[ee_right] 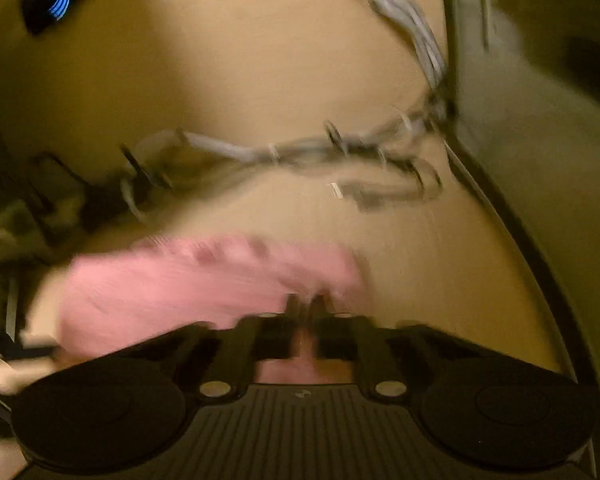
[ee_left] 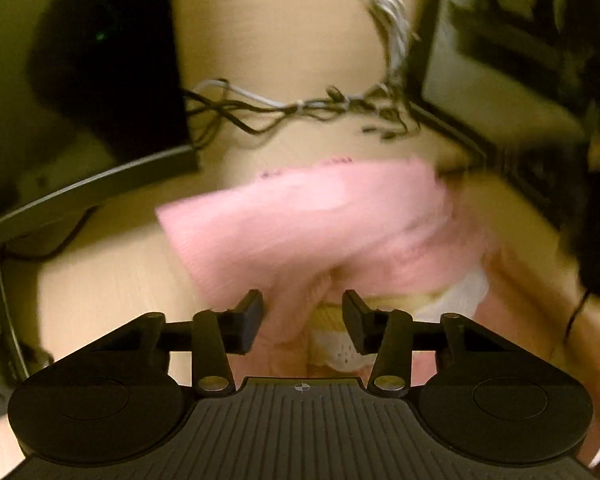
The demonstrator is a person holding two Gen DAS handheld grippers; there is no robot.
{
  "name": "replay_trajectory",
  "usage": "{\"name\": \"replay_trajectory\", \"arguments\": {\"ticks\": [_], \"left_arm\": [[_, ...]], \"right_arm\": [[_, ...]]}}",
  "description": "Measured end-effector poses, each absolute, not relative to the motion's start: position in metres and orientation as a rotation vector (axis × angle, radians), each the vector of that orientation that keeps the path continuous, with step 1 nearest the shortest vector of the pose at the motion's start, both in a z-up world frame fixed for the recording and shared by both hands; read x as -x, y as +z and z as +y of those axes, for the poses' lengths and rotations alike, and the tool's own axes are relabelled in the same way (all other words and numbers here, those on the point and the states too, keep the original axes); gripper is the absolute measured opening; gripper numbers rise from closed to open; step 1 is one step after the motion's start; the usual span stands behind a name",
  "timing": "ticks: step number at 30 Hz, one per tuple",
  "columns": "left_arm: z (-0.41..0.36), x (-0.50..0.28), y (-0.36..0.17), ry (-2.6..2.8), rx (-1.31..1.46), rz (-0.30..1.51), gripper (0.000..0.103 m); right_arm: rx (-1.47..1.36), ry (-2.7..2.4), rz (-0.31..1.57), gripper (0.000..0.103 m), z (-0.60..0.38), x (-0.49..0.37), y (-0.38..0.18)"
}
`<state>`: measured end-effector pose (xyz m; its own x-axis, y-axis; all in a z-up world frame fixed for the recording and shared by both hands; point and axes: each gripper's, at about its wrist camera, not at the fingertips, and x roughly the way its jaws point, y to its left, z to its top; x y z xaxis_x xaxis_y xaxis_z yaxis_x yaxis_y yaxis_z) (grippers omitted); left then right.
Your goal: Fold clothes
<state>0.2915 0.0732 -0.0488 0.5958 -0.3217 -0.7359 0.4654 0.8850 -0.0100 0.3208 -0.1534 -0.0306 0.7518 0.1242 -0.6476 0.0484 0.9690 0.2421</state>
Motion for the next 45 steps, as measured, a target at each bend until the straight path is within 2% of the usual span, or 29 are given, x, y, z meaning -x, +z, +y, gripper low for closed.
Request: {"name": "replay_trajectory", "arguments": {"ticks": [3,12,15,16,18,19,20,28,29,30,31,32,33,35,37,40,42,43,45], "left_arm": [[0.072,-0.291,-0.052,-0.445,-0.256,0.801,0.044],[0.113,-0.288,-0.055,-0.339,-0.238,0.858,0.044],[0.123,-0.282,-0.039,-0.413,-0.141,0.836,0.046],[0.12,-0.28,-0.033,-0.456,-0.104,0.813,0.047],[0.11,-0.281,-0.026,-0.516,-0.085,0.778,0.054],[0.101,-0.283,-0.027,-0.519,-0.116,0.771,0.054],[0.092,-0.286,-0.03,-0.518,-0.15,0.766,0.054],[0.075,-0.292,-0.061,-0.435,-0.296,0.829,0.053],[0.077,-0.291,-0.062,-0.432,-0.295,0.835,0.053],[0.079,-0.29,-0.062,-0.429,-0.295,0.84,0.047],[0.082,-0.289,-0.063,-0.427,-0.294,0.846,0.042],[0.084,-0.288,-0.063,-0.424,-0.294,0.851,0.029],[0.086,-0.287,-0.063,-0.421,-0.294,0.857,0.023],[0.09,-0.285,-0.064,-0.415,-0.293,0.867,0.023],[0.094,-0.283,-0.065,-0.41,-0.292,0.878,0.024],[0.103,-0.279,-0.06,-0.427,-0.232,0.884,0.027],[0.112,-0.275,-0.051,-0.462,-0.136,0.877,0.032],[0.116,-0.273,-0.046,-0.479,-0.087,0.872,0.034],[0.123,-0.269,-0.037,-0.512,0.004,0.861,0.045]], "right_arm": [[-0.274,0.076,0.637,0.003,-0.158,-0.315,0.005],[-0.126,-0.077,0.868,0.004,-0.175,-0.32,-0.041],[-0.145,-0.025,0.78,0.007,-0.172,-0.304,-0.026],[-0.146,0.01,0.744,0.009,-0.168,-0.299,-0.02],[-0.123,0.098,0.708,0.03,-0.155,-0.295,-0.016],[-0.105,0.124,0.706,0.044,-0.148,-0.294,-0.017],[-0.091,0.117,0.715,0.049,-0.143,-0.293,-0.022],[-0.165,0.084,0.811,0.051,-0.145,-0.296,-0.064],[-0.166,0.096,0.808,0.043,-0.144,-0.301,-0.067],[-0.165,0.105,0.799,0.011,-0.142,-0.309,-0.067],[-0.171,0.109,0.785,0.007,-0.141,-0.318,-0.062],[-0.187,0.11,0.763,0.007,-0.142,-0.324,-0.055],[-0.199,0.114,0.739,0.006,-0.144,-0.327,-0.047],[-0.203,0.126,0.709,0.006,-0.149,-0.33,-0.031],[-0.195,0.123,0.761,0.007,-0.155,-0.33,-0.035],[-0.168,0.111,0.752,0.008,-0.159,-0.325,-0.03],[-0.147,0.104,0.727,0.008,-0.16,-0.321,-0.024],[-0.137,0.1,0.714,0.01,-0.16,-0.318,-0.021],[-0.117,0.093,0.688,0.019,-0.161,-0.314,-0.014]]}}
